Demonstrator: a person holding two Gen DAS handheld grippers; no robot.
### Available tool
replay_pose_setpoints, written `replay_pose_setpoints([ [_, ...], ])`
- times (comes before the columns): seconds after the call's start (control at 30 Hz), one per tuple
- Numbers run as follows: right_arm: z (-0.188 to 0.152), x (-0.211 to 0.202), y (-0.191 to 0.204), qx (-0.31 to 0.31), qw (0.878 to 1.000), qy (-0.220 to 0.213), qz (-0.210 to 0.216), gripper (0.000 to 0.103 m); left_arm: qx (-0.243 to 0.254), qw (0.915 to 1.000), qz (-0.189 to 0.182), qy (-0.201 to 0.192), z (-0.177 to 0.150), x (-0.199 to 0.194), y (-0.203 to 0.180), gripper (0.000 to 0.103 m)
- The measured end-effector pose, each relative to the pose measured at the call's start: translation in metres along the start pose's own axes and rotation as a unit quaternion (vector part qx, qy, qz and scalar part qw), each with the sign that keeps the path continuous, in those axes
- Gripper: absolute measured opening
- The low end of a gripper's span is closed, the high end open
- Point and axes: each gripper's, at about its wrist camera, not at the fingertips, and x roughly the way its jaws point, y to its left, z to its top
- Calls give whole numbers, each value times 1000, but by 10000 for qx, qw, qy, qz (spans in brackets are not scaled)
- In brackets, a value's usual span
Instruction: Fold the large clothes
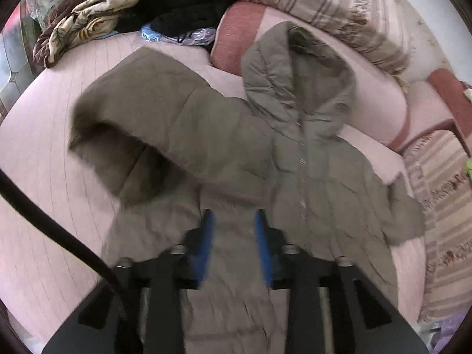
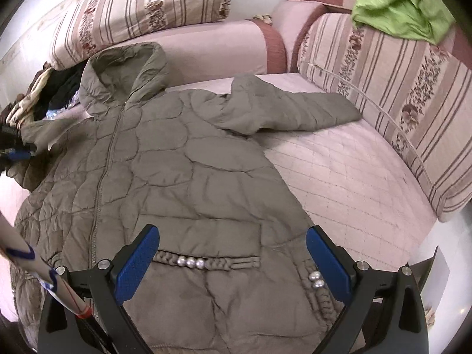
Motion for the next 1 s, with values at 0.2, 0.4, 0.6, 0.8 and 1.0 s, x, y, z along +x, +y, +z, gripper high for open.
replay_pose_setpoints([
  [0.2, 12, 10, 22, -120, 9954, 320, 896, 102, 273, 9963, 589, -571, -65, -59, 21, 64],
  [0.4, 47, 56, 74, 97, 9664, 989, 2371, 100, 309, 9899, 1276, -544, -123, -74, 50, 64],
  [0.6, 87, 121, 152, 337, 9346, 1430, 3239, 100, 222, 9916, 1227, -349, -148, -66, 67, 64],
  [0.8, 105, 193, 224, 754, 9248, 1701, 3318, 100, 151, 9931, 1096, -399, -148, -61, 80, 64],
  [1.0, 121, 207, 265, 575, 9260, 1702, 3320, 67, 4, 9918, 1214, -395, -145, -52, 92, 64],
])
